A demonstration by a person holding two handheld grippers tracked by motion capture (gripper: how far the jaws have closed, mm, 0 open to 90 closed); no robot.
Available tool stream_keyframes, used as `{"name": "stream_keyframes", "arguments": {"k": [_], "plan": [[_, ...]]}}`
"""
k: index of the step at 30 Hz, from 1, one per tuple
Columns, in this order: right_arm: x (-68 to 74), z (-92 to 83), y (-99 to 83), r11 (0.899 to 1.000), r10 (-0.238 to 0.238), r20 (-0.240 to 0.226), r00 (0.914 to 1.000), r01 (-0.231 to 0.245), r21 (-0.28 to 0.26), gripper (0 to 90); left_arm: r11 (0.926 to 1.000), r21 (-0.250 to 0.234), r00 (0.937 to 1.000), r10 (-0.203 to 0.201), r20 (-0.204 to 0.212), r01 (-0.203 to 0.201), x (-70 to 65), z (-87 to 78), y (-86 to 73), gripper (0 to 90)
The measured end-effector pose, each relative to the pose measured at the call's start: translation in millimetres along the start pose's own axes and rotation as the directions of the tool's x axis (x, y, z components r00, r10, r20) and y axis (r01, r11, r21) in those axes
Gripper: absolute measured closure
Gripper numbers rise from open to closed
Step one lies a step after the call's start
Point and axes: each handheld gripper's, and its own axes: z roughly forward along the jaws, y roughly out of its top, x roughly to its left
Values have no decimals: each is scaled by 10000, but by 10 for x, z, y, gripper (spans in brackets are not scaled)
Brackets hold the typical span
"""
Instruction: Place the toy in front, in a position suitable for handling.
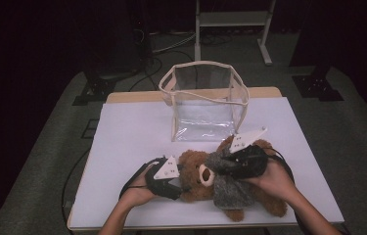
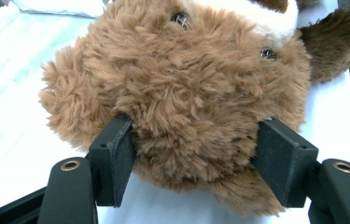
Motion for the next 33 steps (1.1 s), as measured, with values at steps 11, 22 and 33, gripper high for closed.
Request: {"name": "stream_keyframes", "arguments": {"k": [11, 22, 33], "plan": [[270, 46, -163, 9986, -405, 59, 9992, 407, -331, 650, 9988, -243, 9983, -444, -374, 435, 70, -3, 9, 339], [-300, 219, -112, 9934, 777, 857, 9933, -699, -910, 659, 9940, -657, 9949, -909, -434, 880, 187, -144, -58, 366], [-167, 167, 12, 9936, 417, 888, 9952, -320, -1080, 658, 9956, -515, 9961, -800, -371, 780, 169, -58, -64, 413]]}}
